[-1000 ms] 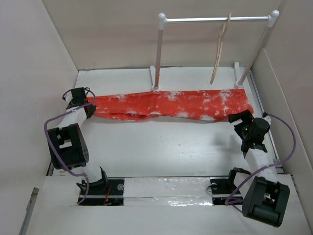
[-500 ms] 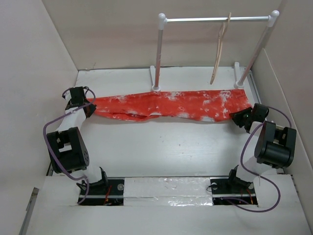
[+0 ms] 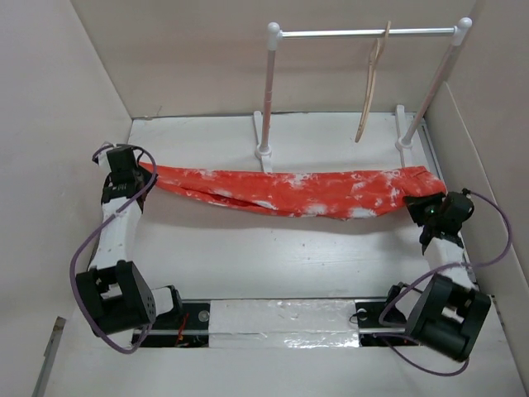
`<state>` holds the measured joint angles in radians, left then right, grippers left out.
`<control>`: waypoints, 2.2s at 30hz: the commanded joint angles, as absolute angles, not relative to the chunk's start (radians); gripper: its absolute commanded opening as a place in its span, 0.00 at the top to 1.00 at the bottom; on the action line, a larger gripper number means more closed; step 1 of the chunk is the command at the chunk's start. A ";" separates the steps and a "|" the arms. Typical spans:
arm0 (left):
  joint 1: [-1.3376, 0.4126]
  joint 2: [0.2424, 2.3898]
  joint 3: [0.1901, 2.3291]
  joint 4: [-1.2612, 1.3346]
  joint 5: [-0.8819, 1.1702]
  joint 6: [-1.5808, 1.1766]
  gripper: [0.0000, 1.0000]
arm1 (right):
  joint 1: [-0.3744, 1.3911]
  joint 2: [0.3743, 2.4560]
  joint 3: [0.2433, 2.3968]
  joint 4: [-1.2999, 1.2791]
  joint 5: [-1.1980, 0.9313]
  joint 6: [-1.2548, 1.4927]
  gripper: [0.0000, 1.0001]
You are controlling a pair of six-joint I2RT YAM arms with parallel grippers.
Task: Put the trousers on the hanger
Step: Fold the trousers at the center of the board.
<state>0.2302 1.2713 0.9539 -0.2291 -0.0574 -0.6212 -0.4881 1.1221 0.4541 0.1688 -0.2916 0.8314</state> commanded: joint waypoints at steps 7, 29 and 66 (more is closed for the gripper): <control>0.249 1.114 0.792 -0.285 -0.239 -0.621 1.00 | -0.595 0.799 0.359 -0.061 -0.252 0.703 0.93; -0.096 0.992 0.834 -0.055 -0.153 -0.672 0.71 | -0.832 1.158 0.294 0.290 -0.401 0.776 0.00; -0.996 1.506 0.583 0.377 -0.451 -0.816 1.00 | -0.080 0.552 0.946 -0.223 -0.354 0.650 1.00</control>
<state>-0.9646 1.4723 0.5705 0.3183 -0.4583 -0.7773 -0.0967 0.5507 0.8654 -0.2852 -0.3008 0.6434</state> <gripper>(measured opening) 0.003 0.057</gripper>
